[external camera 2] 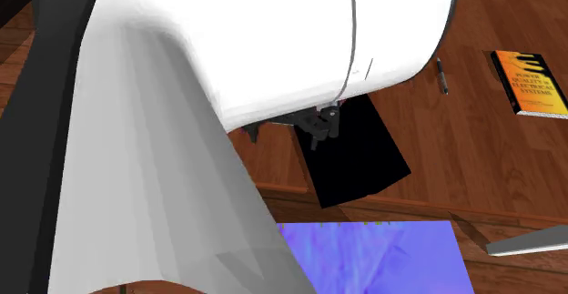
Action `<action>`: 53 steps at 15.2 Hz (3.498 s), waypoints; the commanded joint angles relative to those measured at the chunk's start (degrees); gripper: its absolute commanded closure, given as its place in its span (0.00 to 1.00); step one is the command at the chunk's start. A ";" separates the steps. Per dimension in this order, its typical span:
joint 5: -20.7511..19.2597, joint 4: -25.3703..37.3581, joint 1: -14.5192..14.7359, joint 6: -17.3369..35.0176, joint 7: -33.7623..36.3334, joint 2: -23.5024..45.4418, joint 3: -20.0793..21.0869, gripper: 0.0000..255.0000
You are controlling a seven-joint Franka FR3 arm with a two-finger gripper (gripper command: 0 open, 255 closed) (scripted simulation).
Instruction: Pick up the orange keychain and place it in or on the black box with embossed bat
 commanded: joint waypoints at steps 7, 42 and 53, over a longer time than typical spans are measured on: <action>0.96 5.40 -1.47 10.43 14.25 13.46 11.66 0.00; -31.25 27.84 3.37 24.81 54.48 58.07 20.82 1.00; -29.10 29.18 2.50 21.77 53.17 55.76 21.99 1.00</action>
